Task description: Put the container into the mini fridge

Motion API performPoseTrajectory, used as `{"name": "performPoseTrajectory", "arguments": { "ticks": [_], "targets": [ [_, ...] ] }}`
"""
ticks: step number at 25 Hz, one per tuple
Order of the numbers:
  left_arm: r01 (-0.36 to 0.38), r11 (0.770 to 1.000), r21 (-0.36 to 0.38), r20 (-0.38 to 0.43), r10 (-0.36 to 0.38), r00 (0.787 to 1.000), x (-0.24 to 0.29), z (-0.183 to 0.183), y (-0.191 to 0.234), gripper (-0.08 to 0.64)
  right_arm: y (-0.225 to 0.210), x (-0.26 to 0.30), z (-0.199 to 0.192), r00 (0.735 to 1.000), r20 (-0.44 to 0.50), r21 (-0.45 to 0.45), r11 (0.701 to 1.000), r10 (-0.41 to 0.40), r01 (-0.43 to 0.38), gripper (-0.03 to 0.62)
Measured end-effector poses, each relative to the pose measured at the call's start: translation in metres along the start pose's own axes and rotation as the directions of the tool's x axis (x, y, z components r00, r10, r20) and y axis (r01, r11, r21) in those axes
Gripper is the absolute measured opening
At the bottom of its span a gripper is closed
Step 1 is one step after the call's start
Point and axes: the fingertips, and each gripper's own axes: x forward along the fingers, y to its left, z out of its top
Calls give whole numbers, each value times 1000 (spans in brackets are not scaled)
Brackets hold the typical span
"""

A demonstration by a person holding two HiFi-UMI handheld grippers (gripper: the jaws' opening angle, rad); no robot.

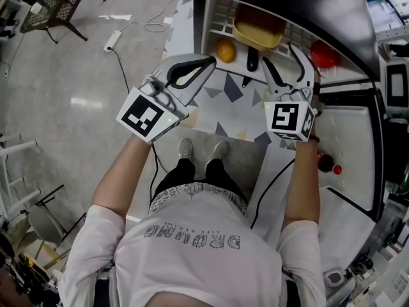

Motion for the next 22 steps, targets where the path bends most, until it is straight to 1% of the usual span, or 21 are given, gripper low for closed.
{"name": "performPoseTrajectory", "arguments": {
  "ticks": [4, 5, 6, 10, 14, 18, 20, 22],
  "targets": [
    [6, 1000, 12, 1, -6, 1000, -2, 8, -5, 6, -5, -22, 12, 998, 51, 88, 996, -34, 29, 268],
    [7, 1000, 13, 0, -7, 1000, -2, 9, -7, 6, -5, -28, 17, 996, 74, 114, 993, -41, 33, 251],
    [8, 1000, 15, 1, -8, 1000, -3, 10, -8, 6, -7, -34, 21, 994, 95, 140, 989, -50, 37, 218],
    [11, 1000, 20, 8, -11, 1000, -6, 18, -16, 6, -11, -59, 39, 984, 155, 215, 975, -85, 50, 158],
    [14, 1000, 27, 14, -14, 1000, -10, 26, -24, 6, -9, -78, 50, 976, 192, 276, 960, -106, 50, 126],
    [22, 999, 40, 18, -23, 1000, -12, 33, -35, 6, -7, -96, 59, 967, 224, 314, 948, -120, 45, 98],
    [24, 999, 46, 20, -25, 999, -14, 36, -40, 6, -8, -105, 65, 958, 249, 351, 935, -141, 46, 84],
    [26, 998, 51, 24, -27, 999, -17, 40, -46, 6, -10, -116, 71, 945, 277, 402, 914, -172, 48, 67]
  ]
}}
